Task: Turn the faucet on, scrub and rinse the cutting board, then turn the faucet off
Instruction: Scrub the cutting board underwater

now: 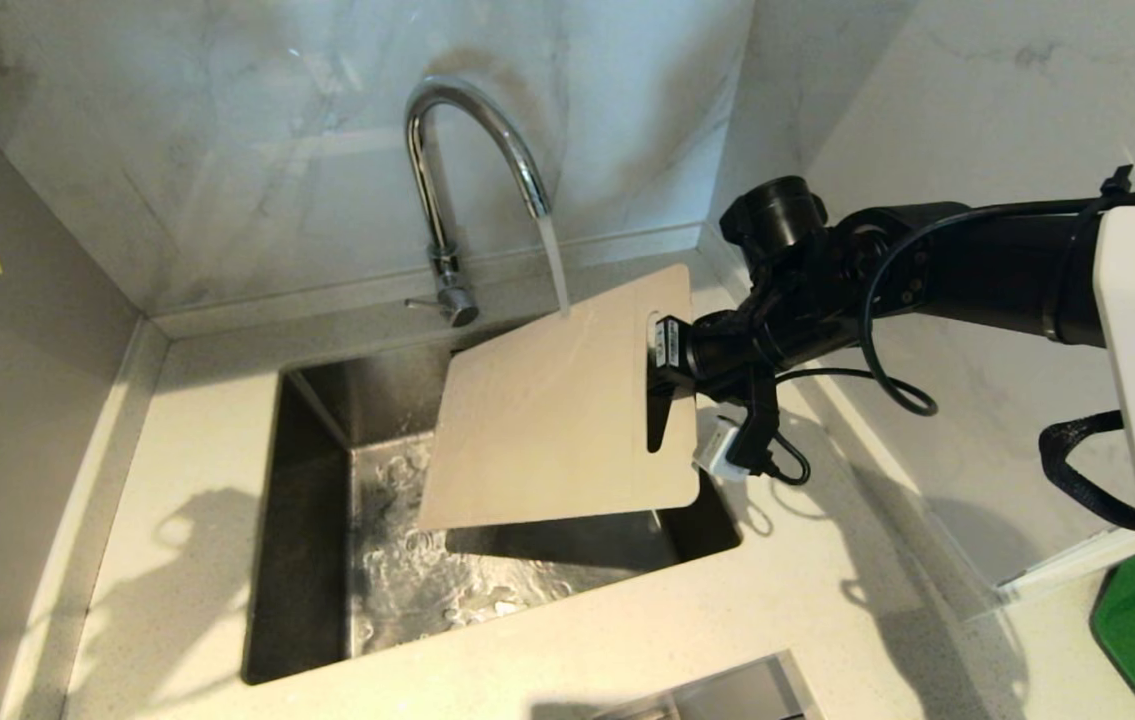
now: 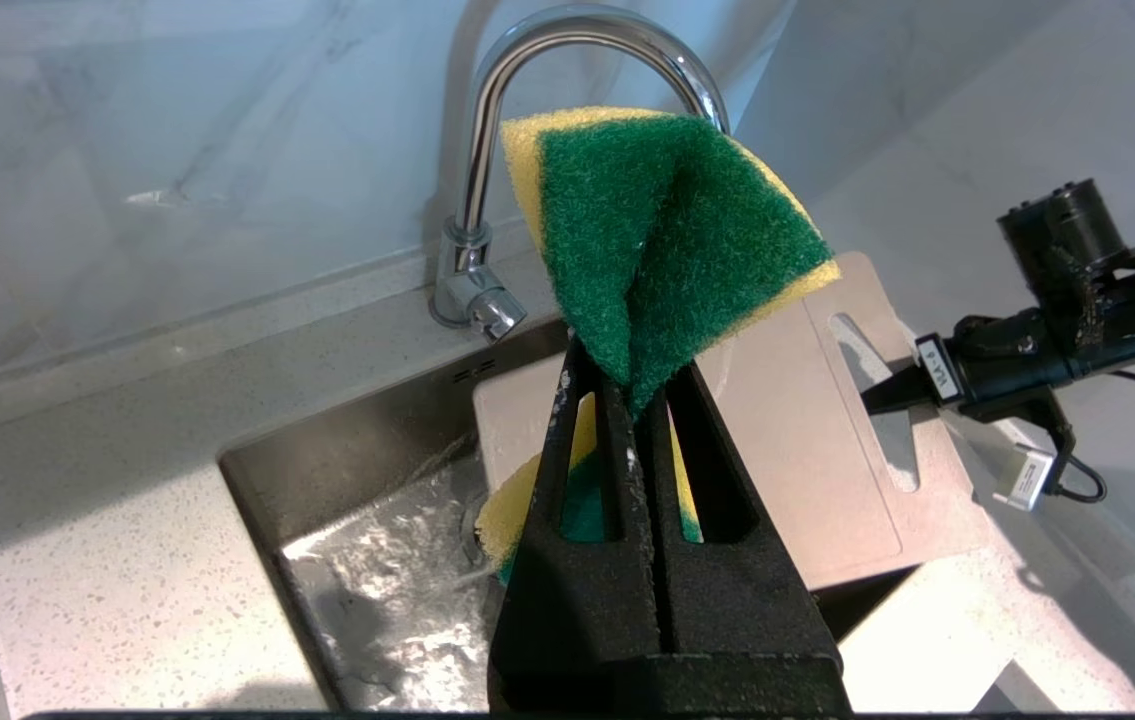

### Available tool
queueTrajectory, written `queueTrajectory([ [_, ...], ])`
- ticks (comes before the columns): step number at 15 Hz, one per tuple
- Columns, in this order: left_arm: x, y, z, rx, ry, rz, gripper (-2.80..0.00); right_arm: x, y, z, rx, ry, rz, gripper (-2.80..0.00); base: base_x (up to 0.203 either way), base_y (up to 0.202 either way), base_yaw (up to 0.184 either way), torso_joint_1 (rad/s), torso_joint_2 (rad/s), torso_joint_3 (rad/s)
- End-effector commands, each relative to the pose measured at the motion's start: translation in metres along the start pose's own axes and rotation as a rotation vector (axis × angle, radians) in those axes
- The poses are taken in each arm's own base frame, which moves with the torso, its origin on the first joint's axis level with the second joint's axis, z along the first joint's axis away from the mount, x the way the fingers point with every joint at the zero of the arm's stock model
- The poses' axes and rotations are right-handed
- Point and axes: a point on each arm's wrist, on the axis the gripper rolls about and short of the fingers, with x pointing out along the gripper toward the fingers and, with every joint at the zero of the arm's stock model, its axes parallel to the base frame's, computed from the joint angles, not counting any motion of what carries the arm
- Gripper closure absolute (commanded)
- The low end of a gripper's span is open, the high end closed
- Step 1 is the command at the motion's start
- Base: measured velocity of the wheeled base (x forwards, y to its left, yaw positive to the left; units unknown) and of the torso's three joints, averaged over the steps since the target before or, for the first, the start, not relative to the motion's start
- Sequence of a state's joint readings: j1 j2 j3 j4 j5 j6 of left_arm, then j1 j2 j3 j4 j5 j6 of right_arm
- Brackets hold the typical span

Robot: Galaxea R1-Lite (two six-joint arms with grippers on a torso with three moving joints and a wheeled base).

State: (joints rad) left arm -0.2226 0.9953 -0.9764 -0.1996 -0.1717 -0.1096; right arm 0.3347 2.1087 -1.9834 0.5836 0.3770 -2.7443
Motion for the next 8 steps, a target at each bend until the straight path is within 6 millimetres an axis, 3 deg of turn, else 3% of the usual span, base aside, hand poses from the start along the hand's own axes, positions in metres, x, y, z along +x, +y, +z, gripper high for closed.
queueTrajectory([
  [1, -0.0004, -0.0002, 0.0006, 0.000, -0.003, -0.002, 0.00, 0.0030, 0.0009, 0.0012, -0.013, -0.014, -0.007, 0.00, 0.000, 0.000, 0.000, 0.000, 0.00, 0.000],
  [8, 0.0000, -0.0001, 0.0003, -0.001, -0.002, -0.002, 0.00, 0.0081, 0.0004, -0.0040, -0.034, 0.028, -0.044, 0.00, 0.000, 0.000, 0.000, 0.000, 0.00, 0.000],
])
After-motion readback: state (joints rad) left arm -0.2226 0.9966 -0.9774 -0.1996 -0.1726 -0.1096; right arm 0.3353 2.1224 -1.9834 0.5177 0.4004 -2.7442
